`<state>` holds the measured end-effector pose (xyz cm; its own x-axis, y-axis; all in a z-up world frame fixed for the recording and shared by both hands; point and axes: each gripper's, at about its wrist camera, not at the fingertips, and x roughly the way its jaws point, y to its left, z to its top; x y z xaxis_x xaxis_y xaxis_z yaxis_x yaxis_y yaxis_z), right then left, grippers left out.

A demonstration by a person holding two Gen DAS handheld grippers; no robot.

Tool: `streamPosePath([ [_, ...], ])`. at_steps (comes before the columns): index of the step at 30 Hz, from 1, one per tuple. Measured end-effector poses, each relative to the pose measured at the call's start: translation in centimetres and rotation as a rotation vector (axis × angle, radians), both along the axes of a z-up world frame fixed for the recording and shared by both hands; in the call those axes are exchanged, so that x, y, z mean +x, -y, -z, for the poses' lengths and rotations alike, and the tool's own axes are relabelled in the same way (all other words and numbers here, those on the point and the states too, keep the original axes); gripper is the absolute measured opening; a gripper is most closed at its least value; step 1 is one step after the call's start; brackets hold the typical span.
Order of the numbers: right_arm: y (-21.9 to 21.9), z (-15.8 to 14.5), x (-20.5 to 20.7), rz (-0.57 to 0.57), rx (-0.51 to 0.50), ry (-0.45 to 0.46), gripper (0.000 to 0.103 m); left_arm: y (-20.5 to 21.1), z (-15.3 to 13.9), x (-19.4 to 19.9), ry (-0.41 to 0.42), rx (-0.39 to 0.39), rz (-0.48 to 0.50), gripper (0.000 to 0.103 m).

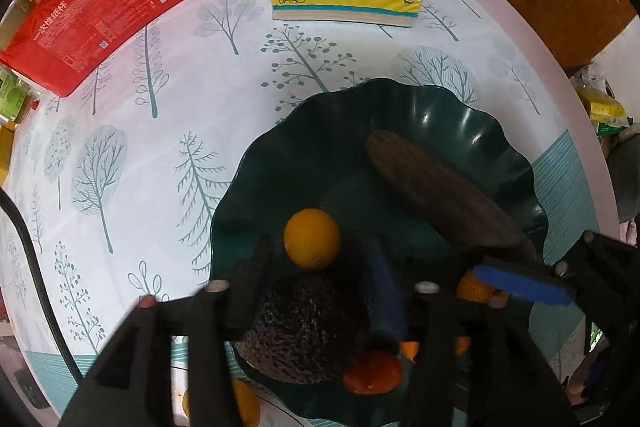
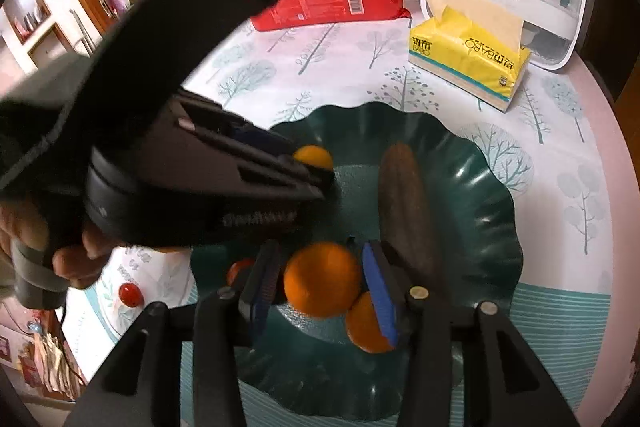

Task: Organize fruits
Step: 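Carry tangerine and yellow orange onto the green plate and open both tools, then move both open tools back toward the white fruit plate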

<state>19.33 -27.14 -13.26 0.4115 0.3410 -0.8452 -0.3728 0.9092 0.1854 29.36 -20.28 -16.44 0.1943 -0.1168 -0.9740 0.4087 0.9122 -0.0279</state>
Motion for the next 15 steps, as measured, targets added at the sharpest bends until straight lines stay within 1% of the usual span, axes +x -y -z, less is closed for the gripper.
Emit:
streamPosePath([
  [1, 0.1, -0.2, 0.0, 0.003, -0.002, 0.005, 0.049, 0.0, -0.1, -0.1, 0.006, -0.001, 0.0, 0.06],
  [5, 0.1, -0.6, -0.2, 0.01, -0.005, 0.012, 0.051, 0.0, -0.9, -0.5, 0.015, -0.014, -0.005, 0.062],
  [9, 0.3, -1.2, -0.5, 0.014, -0.002, 0.025, 0.05, -0.3, -2.2, -0.9, 0.035, -0.024, -0.013, 0.07],
  [13, 0.7, -2.1, -0.9, 0.032, 0.011, 0.037, 0.05, -0.7, -3.4, -1.5, 0.045, -0.052, -0.03, 0.08],
  [15, 0.9, -2.4, -1.1, 0.042, 0.017, 0.041, 0.05, -0.9, -4.0, -2.0, 0.049, -0.061, -0.037, 0.081],
])
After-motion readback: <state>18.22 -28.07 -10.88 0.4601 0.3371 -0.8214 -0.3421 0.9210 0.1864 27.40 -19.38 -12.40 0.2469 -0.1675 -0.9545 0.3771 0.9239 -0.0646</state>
